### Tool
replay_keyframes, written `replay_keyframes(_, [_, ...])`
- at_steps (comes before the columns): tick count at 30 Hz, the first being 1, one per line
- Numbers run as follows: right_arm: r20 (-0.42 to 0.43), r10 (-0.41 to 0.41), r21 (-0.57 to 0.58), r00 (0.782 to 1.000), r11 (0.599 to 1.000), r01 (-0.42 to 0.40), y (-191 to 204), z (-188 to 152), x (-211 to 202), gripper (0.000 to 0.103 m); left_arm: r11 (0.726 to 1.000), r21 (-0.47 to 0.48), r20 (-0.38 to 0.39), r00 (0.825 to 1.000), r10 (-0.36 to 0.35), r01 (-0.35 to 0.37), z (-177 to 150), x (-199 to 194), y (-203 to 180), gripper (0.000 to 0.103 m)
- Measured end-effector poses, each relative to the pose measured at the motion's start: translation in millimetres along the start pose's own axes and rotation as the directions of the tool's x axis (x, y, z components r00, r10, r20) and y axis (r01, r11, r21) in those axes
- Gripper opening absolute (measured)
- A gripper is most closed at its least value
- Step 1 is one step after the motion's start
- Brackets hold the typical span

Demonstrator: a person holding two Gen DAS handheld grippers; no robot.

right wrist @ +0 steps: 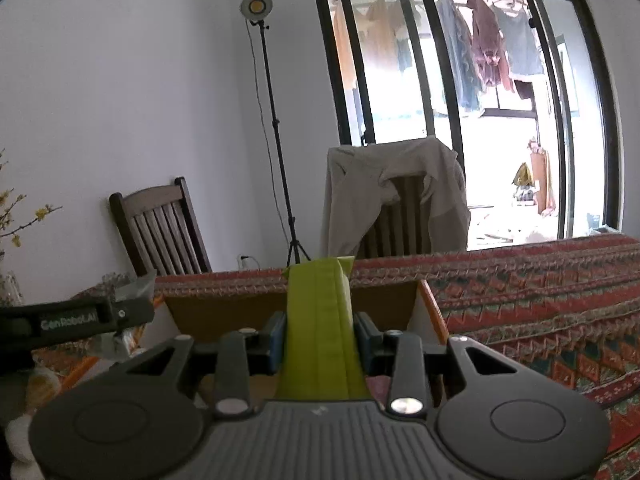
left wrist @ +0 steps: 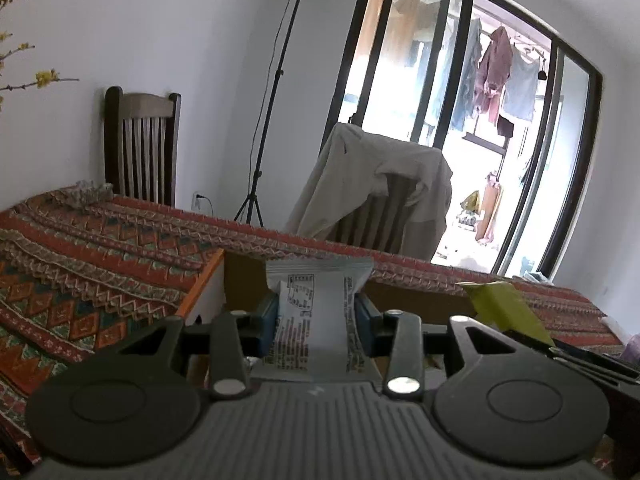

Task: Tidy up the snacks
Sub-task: 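Carry both packets over the cardboard box and open both grippers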

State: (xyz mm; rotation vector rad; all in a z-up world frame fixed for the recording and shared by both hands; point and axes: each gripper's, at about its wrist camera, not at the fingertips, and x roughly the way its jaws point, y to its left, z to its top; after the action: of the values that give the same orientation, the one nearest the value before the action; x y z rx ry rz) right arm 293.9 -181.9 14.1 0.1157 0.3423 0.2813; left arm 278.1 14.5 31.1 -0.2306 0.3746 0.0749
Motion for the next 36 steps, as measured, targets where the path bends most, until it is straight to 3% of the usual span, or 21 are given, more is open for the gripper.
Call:
replay_keyframes(9, [-0.039,-0.003,-0.010,0.999,1.000,0.003,4.6,-12.4,12.6,0.036,1.000,0.029,-0.028,1.000,-0.008,0.009,-14.9,9.0,0.3,0.041])
replay_keyframes(11, [-0.044,-0.013,-0.013,0.999,1.000,0.012,4.1,-13.9,13.7,0.038,0.999,0.032,-0.023,1.000,-0.017,0.018,-16.3,7.5,0.1,0.044])
replay_keyframes(13, [-0.054,-0.023,-0.009,0.998,1.000,0.023,1.7,-15.7,13.4,0.041,0.999,0.042,-0.030,1.000,0.001,0.000,-17.8,7.3,-2.6,0.055])
replay_keyframes(14, [-0.057,-0.026,-0.009,0.998,1.000,0.025,0.3,-16.5,12.1,0.054,0.999,0.047,-0.029,1.000,0.005,-0.004,-19.0,6.3,-3.4,0.057])
replay_keyframes(15, [-0.051,-0.026,-0.006,0.998,1.000,0.026,-0.9,-17.2,9.7,0.074,0.999,0.046,-0.026,1.000,0.003,-0.002,-19.2,5.3,-3.6,0.068])
replay_keyframes(16, [-0.044,-0.030,0.000,0.999,1.000,0.030,-1.8,-17.4,7.1,0.084,0.999,0.037,-0.020,1.000,0.005,-0.004,-19.7,3.4,-2.4,0.088])
replay_keyframes(17, [-0.035,-0.031,0.009,0.999,0.999,0.031,-3.2,-16.7,4.5,0.097,1.000,0.024,-0.008,1.000,0.011,-0.011,-19.8,1.3,-0.4,0.098])
replay_keyframes(18, [-0.030,-0.029,0.014,0.999,0.999,0.029,-4.2,-15.3,2.8,0.101,1.000,0.007,0.021,0.999,0.024,-0.024,-20.0,-2.5,1.8,0.103])
replay_keyframes(21, [-0.019,-0.042,0.015,0.999,0.999,0.042,-5.2,-14.5,-1.7,0.103,0.999,-0.006,0.061,0.997,0.042,-0.041,-19.0,-9.1,4.8,0.103])
replay_keyframes(30, [-0.016,-0.093,0.022,0.996,0.995,0.093,-9.8,-11.5,-9.9,0.103,0.998,0.002,0.081,0.994,0.067,-0.067,-19.6,-13.7,2.8,0.103])
replay_keyframes(36, [-0.016,-0.119,0.027,0.993,0.992,0.119,-13.2,-5.7,-16.4,0.103,0.997,-0.010,0.028,0.997,0.073,-0.073,-11.4,-22.1,1.4,0.103])
